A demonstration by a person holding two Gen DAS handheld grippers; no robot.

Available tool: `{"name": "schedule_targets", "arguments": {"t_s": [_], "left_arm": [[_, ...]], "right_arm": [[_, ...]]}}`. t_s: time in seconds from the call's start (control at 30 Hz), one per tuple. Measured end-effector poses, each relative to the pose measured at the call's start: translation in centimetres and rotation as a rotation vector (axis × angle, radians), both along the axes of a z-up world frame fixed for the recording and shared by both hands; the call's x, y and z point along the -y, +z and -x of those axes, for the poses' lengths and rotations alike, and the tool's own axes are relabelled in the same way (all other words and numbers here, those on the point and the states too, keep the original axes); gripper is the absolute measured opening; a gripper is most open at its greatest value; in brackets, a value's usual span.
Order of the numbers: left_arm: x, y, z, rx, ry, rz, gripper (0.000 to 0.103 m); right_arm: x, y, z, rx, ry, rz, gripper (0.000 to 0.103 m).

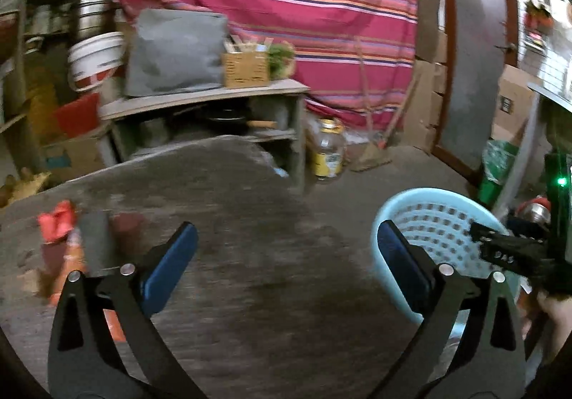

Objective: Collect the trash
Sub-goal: 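Return to the table and grasp the crumpled brown paper with the left tool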

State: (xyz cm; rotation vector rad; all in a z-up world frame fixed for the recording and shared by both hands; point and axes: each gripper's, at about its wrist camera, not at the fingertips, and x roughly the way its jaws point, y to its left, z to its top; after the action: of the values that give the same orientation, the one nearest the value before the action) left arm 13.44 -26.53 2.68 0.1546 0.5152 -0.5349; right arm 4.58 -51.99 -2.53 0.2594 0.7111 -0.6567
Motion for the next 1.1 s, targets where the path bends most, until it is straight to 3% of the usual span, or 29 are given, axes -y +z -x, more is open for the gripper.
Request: {"name": "schedule_targets", "arguments": {"t_s": [0.03,0.37,0.63,0.93,1.1], "left_arm": [[-1.5,0.2,-0.5,0.0,0.025,0.0,0.097],[-14.7,-0.4,-4.9,0.021,0.302,-0.049,0.098],[-23.8,-2.8,-9.0,-0.058,0.449,-0.059,0.098],[-28.8,-6.5,-12.3,-0.186,0.503,-0.086,0.097],[-29.9,-7.3,-13.9,-0.228,0.484,-0.061,0.078]], "right_arm": [[-0.7,0.2,-0.4,0.007,0.007,0.007,0.089],[-9.1,1.8,-5.3,0.071,0.156,0.03,0.096],[-15.4,1.5,-9.9,0.108,0.283,-0.059,0.098],[-21.2,1.0,-13.1,0.129,0.366,-0.053,0.098],[-24.2,0.8,-15.0,0.117,0.419,0.011,0.099]]}}
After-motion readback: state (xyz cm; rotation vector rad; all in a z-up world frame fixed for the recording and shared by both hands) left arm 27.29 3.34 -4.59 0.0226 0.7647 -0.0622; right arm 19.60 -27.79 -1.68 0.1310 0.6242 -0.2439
